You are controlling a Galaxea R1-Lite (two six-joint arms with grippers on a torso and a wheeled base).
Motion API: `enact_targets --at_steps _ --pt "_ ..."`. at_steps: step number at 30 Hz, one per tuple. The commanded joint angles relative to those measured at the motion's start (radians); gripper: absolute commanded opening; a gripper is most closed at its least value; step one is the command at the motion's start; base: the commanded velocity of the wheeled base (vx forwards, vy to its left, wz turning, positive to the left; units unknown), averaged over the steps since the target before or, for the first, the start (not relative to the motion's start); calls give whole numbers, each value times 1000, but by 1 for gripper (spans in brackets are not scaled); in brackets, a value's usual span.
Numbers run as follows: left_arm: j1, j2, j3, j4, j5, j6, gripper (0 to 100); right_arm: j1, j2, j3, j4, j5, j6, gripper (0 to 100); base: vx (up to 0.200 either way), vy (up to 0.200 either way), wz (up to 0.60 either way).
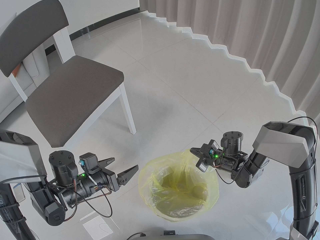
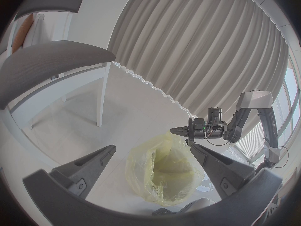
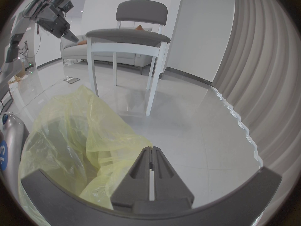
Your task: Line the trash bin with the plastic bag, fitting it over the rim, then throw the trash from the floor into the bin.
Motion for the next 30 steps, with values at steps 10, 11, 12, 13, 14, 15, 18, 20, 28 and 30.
enact_targets --at_steps 10,11,12,13,14,15,18,20,28,30 --pt "-40 113 -98 -16 34 12 100 38 -35 133 -177 -19 66 100 0 0 0" --pt "-45 127 -112 -16 35 13 100 38 -47 156 -203 -19 74 100 0 0 0" --pt "-47 137 -126 -15 35 15 100 38 -59 177 -223 -19 82 100 0 0 0" --pt "-53 151 -141 -13 34 16 100 35 -76 202 -248 -20 94 100 0 0 0" --pt "-57 165 -157 -10 34 18 100 31 -93 228 -269 -22 111 100 0 0 0" --pt "-65 179 -173 -9 34 21 100 29 -114 257 -294 -23 140 100 0 0 0" --pt "-79 220 -207 -6 34 62 100 15 -176 340 -341 -25 252 100 0 0 0" --pt "-80 240 -221 -2 34 102 100 2 -213 383 -357 -25 324 100 0 0 0" --pt "-51 249 -261 168 35 269 100 -90 -282 539 -412 -48 569 100 0 0 0" --pt "-47 259 -302 228 37 298 100 -101 -282 571 -412 -71 572 100 0 0 0"
